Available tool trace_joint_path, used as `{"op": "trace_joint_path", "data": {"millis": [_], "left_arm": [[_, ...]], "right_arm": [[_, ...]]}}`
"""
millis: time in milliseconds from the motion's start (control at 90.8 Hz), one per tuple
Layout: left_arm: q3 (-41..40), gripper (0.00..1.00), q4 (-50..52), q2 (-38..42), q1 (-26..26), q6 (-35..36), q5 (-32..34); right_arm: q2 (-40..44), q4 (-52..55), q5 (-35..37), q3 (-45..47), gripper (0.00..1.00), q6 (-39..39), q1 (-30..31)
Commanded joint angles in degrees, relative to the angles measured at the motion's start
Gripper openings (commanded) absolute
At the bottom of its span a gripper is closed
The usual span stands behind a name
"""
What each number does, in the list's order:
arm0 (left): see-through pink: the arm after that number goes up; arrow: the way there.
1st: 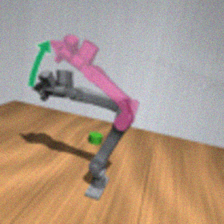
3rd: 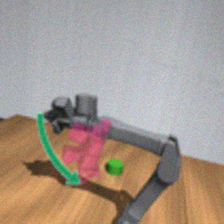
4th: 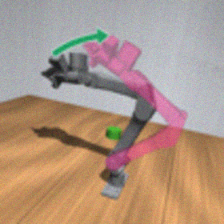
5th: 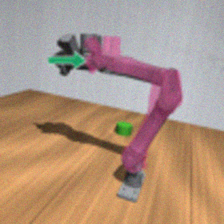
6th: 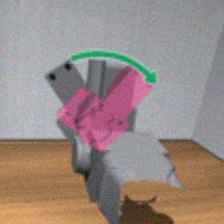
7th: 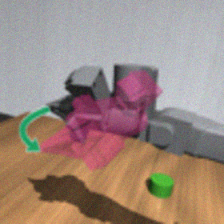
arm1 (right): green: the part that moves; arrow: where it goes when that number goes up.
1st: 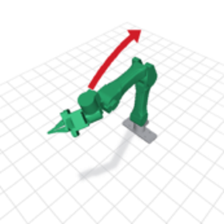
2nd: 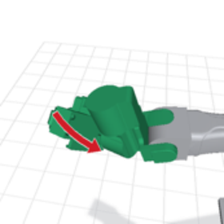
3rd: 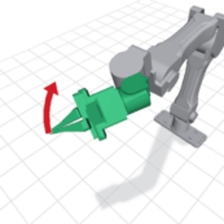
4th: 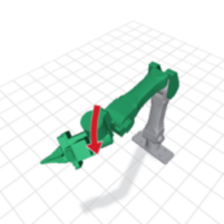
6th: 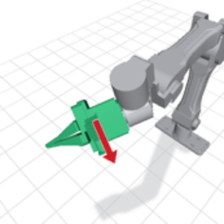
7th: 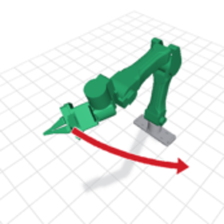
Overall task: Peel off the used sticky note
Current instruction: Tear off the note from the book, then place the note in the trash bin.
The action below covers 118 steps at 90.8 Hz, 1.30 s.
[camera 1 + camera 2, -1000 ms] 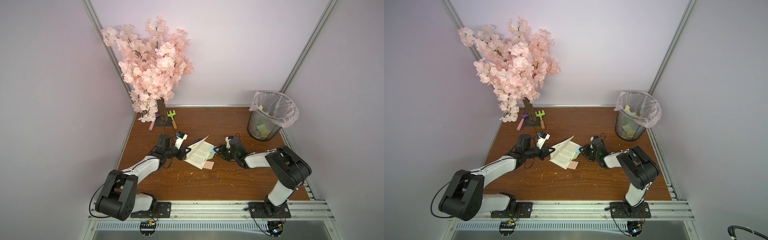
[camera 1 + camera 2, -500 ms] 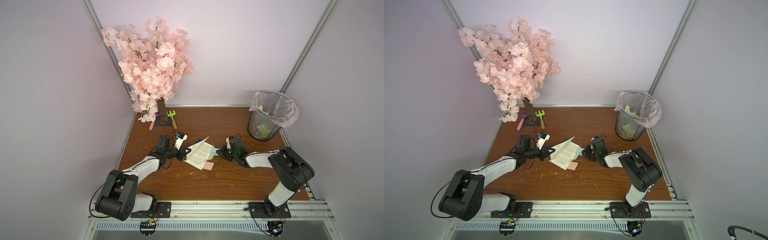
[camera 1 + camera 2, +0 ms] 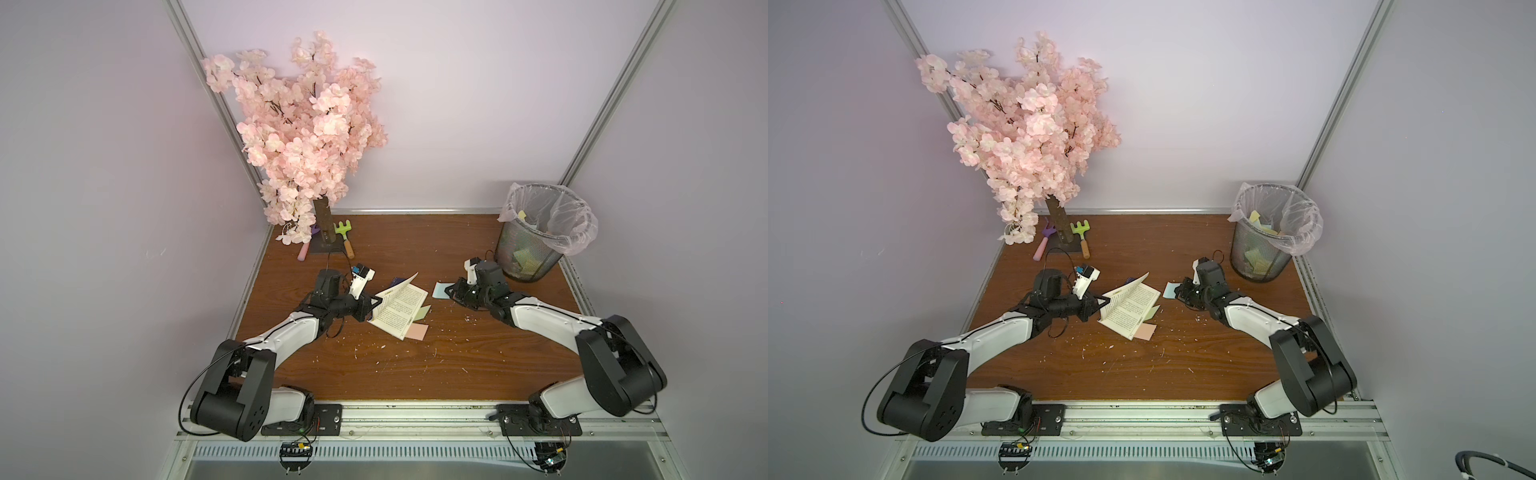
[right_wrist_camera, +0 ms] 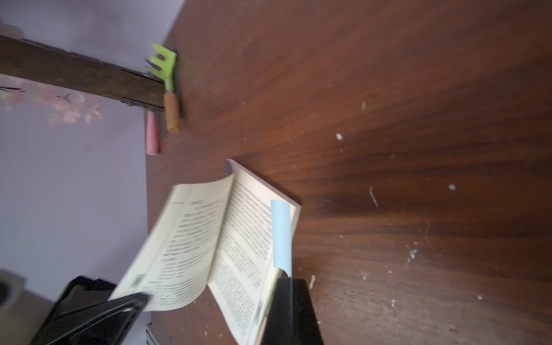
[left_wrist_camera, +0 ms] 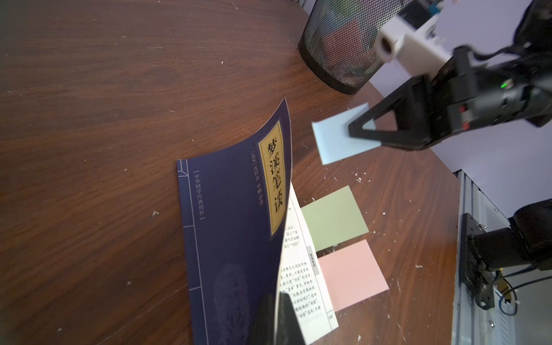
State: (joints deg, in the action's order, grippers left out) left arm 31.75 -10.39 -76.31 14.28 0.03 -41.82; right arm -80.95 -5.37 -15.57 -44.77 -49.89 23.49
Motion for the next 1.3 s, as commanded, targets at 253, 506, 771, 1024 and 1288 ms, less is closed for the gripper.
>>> {"op": "trace_joint_path", "data": {"millis": [253, 506, 771, 1024, 1288], "left_arm": [[-0.4, 0.04, 0.2, 1.0, -0.8, 0.3, -0.4], [-0.3, 0.04, 0.0, 0.4, -0.8, 0.4, -0.5], [-0.2, 0.04, 0.1, 0.5, -0.8, 0.4, -0.7], [-0.2, 0.04, 0.1, 0.2, -0.8, 0.6, -1.0], [0.0, 0.04, 0.3, -0.2, -0.7, 0.7, -1.3]], "right_arm": [[16.2, 29.3, 14.6, -27.7, 0.0, 10.3, -15.6], [8.0, 30.4, 14.9, -37.3, 0.0, 11.1, -31.3], [-3.9, 33.5, 18.9, -48.4, 0.33, 14.4, -33.5], [-5.1, 37.1, 17.6, -56.5, 0.64, 16.4, -33.5], [-2.9, 40.0, 6.8, -58.4, 0.67, 16.2, -30.3]]}}
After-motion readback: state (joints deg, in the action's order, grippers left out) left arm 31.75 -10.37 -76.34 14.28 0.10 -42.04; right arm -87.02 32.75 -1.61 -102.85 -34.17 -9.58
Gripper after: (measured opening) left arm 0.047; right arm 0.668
